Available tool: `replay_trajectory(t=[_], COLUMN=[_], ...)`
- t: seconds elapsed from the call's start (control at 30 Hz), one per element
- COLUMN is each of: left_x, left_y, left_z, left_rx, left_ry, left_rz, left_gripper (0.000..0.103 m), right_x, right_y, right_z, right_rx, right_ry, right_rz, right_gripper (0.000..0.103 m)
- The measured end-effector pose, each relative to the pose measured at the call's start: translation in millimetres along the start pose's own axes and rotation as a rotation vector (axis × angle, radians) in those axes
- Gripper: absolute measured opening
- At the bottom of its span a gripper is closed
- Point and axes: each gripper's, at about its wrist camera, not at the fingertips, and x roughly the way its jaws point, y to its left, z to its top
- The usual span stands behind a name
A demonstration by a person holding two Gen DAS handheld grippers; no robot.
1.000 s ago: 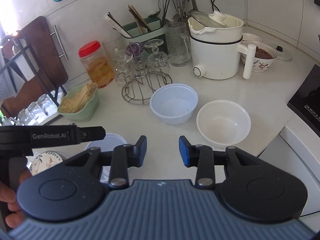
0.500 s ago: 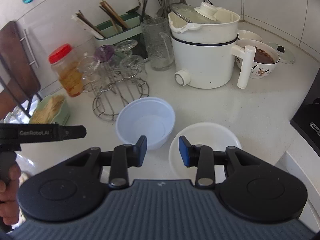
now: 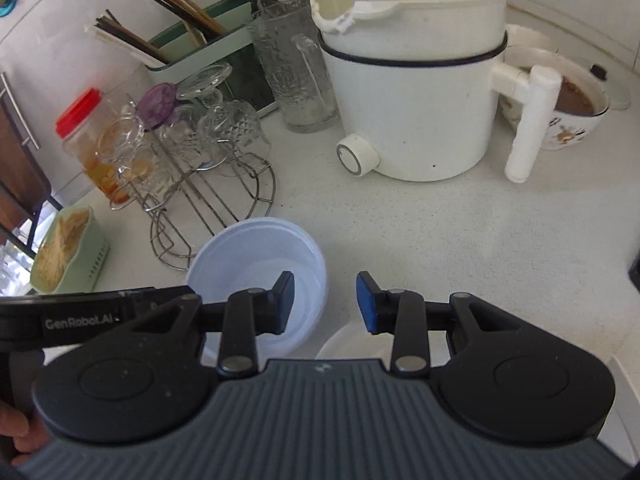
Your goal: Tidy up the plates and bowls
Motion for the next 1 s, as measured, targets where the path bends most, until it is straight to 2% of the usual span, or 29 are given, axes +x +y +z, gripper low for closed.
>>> replay_trajectory(t=[0.17, 0.23, 0.37, 0.5, 0.7, 1.0], left_x=[15.2, 19.0, 21.3, 19.7, 1.9, -43.5], left_y=[-3.3, -5.5, -10.6, -13.0, -15.7, -16.6], left_z=[3.9, 4.0, 4.5, 6.6, 8.2, 14.4], left_rx=[-0.005, -0.001, -0.017, -0.017, -0.007, 0.021], left_ry=[0.012, 0.015, -0.001, -0.011, -0.025, -0.065], left_rz=[0.005, 0.008, 0.020, 0.027, 0.030, -0.009], left_gripper=[0.049, 0.041, 0.035, 0.034, 0.033, 0.034], right_x=[16.4, 21.4, 29.4, 28.0, 14.0, -28.3], right_y=[-0.3, -1.4, -2.3, -1.6, 3.9, 19.0], right_z=[7.0, 7.6, 8.6, 9.8, 10.2, 9.6], right_rx=[-0.010, -0.004, 0.004, -0.002, 0.005, 0.040], right_ry=[0.028, 0.039, 0.059, 0.045, 0.033, -0.032], right_rz=[0.007, 0.011, 0.048, 0.055, 0.064, 0.078], right_gripper=[0.032, 0.028, 0.020, 0.019, 0.019, 0.019])
